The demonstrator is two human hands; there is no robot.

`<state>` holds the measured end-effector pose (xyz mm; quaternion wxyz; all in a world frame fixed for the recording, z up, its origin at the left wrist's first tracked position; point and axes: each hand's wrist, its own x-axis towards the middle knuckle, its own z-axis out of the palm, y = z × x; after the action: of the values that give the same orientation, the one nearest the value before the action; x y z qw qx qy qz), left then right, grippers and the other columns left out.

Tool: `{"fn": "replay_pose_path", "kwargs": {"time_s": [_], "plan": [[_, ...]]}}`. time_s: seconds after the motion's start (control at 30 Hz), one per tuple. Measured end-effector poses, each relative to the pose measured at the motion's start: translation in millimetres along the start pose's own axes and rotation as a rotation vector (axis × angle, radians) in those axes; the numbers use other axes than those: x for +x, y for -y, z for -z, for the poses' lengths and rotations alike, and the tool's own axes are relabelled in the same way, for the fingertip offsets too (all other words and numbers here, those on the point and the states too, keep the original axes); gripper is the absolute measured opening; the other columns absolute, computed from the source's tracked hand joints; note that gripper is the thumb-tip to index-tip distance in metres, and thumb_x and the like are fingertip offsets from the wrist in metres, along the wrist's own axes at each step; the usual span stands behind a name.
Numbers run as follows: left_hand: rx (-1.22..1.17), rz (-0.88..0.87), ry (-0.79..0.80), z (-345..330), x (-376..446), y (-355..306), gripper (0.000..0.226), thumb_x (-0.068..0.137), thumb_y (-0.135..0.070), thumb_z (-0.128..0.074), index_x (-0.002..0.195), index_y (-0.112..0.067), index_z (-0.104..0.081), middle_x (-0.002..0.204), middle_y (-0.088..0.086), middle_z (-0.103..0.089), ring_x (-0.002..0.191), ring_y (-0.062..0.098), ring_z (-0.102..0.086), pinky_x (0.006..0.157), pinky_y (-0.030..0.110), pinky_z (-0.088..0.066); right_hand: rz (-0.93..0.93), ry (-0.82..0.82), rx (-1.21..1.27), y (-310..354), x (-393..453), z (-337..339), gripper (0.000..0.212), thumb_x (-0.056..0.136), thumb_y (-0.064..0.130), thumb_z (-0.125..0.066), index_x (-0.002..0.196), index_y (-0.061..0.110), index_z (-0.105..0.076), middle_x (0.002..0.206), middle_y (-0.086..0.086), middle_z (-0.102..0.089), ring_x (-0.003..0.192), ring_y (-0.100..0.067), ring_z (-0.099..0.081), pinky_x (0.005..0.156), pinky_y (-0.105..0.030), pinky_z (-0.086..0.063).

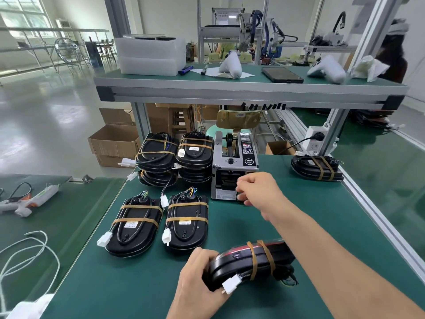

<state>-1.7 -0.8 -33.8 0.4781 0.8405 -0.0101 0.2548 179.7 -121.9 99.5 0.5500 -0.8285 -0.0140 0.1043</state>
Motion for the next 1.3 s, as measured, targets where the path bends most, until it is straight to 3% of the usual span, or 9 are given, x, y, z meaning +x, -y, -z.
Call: {"fn": "replay_pose_path", "kwargs": {"time_s": [0.17, 0.3, 0.5, 0.83, 0.93, 1.03, 1.17, 1.23, 1.3], "plan": [[-0.019, -0.008, -0.007, 2, 1, -4, 0.037, 0.067, -0.043, -0.092, 0.091, -0.026, -0.068, 0.08, -0.007, -0.055, 0.063, 0.008, -0.052, 0.059, 0.014, -0.041, -0.253, -0.111, 0.297, -6, 37, -33, 0.017, 0.096, -0.005, -0.053, 0.099, 0.005, -0.067, 0.096, -0.016, -0.069, 0.06, -0.019, -0.064, 0.051, -0.026, -0.046], [-0.027, -0.014, -0.009, 3, 1, -5, 0.038, 0.067, -0.042, -0.094, 0.091, -0.028, -0.067, 0.081, -0.006, -0.054, 0.062, 0.005, -0.049, 0.06, 0.015, -0.04, -0.282, -0.212, 0.397, -13, 53, -45, 0.022, 0.094, -0.006, -0.054, 0.108, 0.0, -0.07, 0.104, -0.017, -0.074, 0.055, -0.015, -0.067, 0.044, -0.024, -0.047], [-0.024, -0.018, -0.014, 2, 1, -4, 0.039, 0.067, -0.043, -0.095, 0.091, -0.029, -0.068, 0.081, -0.006, -0.054, 0.062, 0.005, -0.05, 0.059, 0.014, -0.041, -0.353, -0.336, 0.472, -12, 63, -56, 0.023, 0.093, -0.004, -0.063, 0.116, -0.003, -0.067, 0.098, -0.016, -0.076, 0.044, -0.01, -0.064, 0.033, -0.017, -0.039], [-0.029, -0.025, -0.019, 1, 0, -2, 0.04, 0.068, -0.045, -0.095, 0.092, -0.037, -0.064, 0.083, -0.006, -0.053, 0.063, 0.009, -0.05, 0.058, 0.018, -0.041, -0.398, -0.426, 0.491, -9, 68, -67, 0.019, 0.092, 0.006, -0.074, 0.108, -0.002, -0.067, 0.084, -0.012, -0.076, 0.057, -0.018, -0.072, 0.044, -0.026, -0.046], [-0.018, -0.03, -0.025, 1, 0, -1, 0.041, 0.068, -0.046, -0.096, 0.093, -0.036, -0.065, 0.082, -0.008, -0.052, 0.062, 0.009, -0.05, 0.058, 0.019, -0.041, -0.4, -0.461, 0.48, -10, 70, -70, 0.013, 0.09, 0.008, -0.075, 0.094, 0.003, -0.064, 0.076, -0.009, -0.073, 0.056, -0.019, -0.071, 0.051, -0.029, -0.052], [-0.02, -0.025, -0.021, 1, 0, -1, 0.042, 0.068, -0.046, -0.096, 0.094, -0.037, -0.064, 0.083, -0.007, -0.053, 0.063, 0.01, -0.051, 0.058, 0.021, -0.043, -0.402, -0.487, 0.49, -11, 73, -73, 0.023, 0.088, 0.009, -0.077, 0.081, 0.008, -0.056, 0.078, -0.01, -0.073, 0.056, -0.019, -0.071, 0.053, -0.032, -0.056], [-0.017, -0.017, -0.022, 1, 1, -2, 0.043, 0.068, -0.047, -0.095, 0.096, -0.037, -0.063, 0.083, -0.008, -0.054, 0.064, 0.009, -0.053, 0.058, 0.019, -0.044, -0.423, -0.433, 0.479, -7, 69, -71, 0.017, 0.088, 0.01, -0.077, 0.096, 0.004, -0.063, 0.072, -0.009, -0.071, 0.059, -0.02, -0.072, 0.062, -0.035, -0.062], [-0.018, -0.009, -0.017, 2, 1, -1, 0.043, 0.068, -0.047, -0.095, 0.097, -0.038, -0.064, 0.083, -0.009, -0.055, 0.064, 0.008, -0.054, 0.06, 0.015, -0.044, -0.462, -0.275, 0.46, -4, 60, -62, 0.011, 0.088, 0.007, -0.074, 0.095, 0.004, -0.065, 0.066, -0.006, -0.07, 0.047, -0.015, -0.067, 0.051, -0.026, -0.052], [-0.03, 0.001, -0.015, 3, 0, -1, 0.041, 0.068, -0.048, -0.093, 0.096, -0.038, -0.065, 0.084, -0.011, -0.055, 0.065, 0.007, -0.055, 0.061, 0.013, -0.043, -0.458, -0.056, 0.377, -3, 45, -48, 0.004, 0.087, 0.007, -0.071, 0.085, 0.008, -0.068, 0.063, -0.002, -0.069, 0.042, -0.011, -0.063, 0.052, -0.02, -0.042]]}}
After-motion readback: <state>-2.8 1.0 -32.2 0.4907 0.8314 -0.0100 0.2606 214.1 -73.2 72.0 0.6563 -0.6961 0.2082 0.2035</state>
